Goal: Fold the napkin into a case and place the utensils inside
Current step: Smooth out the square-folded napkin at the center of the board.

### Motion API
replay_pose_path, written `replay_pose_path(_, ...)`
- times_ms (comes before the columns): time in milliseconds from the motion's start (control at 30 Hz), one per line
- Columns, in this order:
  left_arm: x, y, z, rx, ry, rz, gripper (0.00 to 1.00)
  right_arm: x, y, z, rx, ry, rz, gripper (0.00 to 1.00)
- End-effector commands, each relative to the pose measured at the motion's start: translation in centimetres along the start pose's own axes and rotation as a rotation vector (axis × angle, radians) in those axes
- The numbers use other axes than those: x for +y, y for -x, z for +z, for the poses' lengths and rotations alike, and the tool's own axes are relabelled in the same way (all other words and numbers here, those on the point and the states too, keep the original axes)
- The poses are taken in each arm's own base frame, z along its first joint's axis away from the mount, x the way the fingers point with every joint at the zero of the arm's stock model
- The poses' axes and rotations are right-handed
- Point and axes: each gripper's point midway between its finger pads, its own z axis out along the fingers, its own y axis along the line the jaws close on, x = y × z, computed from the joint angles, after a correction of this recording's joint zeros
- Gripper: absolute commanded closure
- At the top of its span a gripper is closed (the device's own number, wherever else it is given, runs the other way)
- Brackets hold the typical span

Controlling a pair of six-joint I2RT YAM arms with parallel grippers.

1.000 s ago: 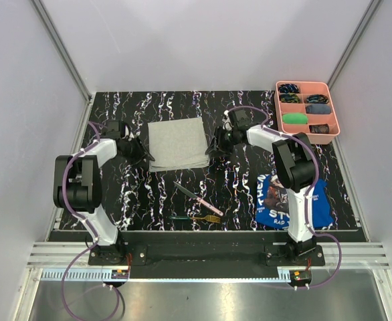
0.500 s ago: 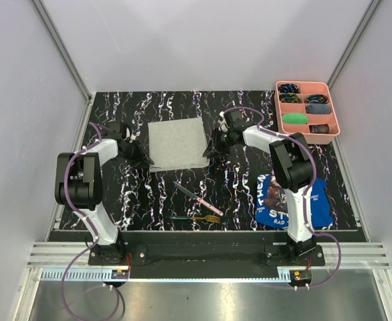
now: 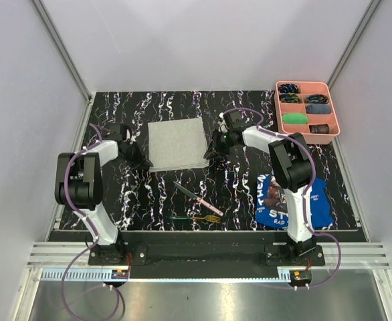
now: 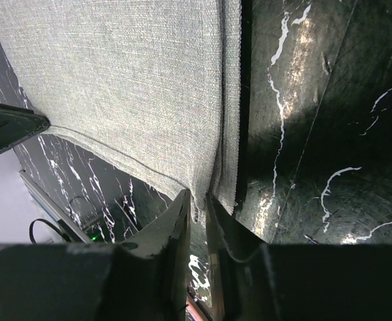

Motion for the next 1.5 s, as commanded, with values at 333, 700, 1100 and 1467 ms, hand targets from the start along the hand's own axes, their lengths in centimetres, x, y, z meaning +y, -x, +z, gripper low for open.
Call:
replay_pose_path(333, -0.5, -0.9, -0.1, -0.007, -0.015, 0.045, 0.9, 2.1, -0.4, -1.0, 0.003, 0.045, -0.02, 1.0)
replay_pose_path(700, -1.7, 1.0, -4.3, -0.119, 0.006, 0.062, 0.54, 0.4, 1.0, -2.0, -0.07, -0.089, -0.077, 0.54)
replay_pose_path(1100, -12.5, 12.6, -2.2, -0.272, -0.378, 0.044, 0.86, 5.9, 12.6, 0.3, -0.277, 0.03, -0.137, 0.27)
replay_pose_path(1467, -10.7, 14.5, 2.3, -0.215, -0.365, 0.01, 0.95, 10.0, 16.9, 7.4, -0.277, 0.404, -0.015, 0.81)
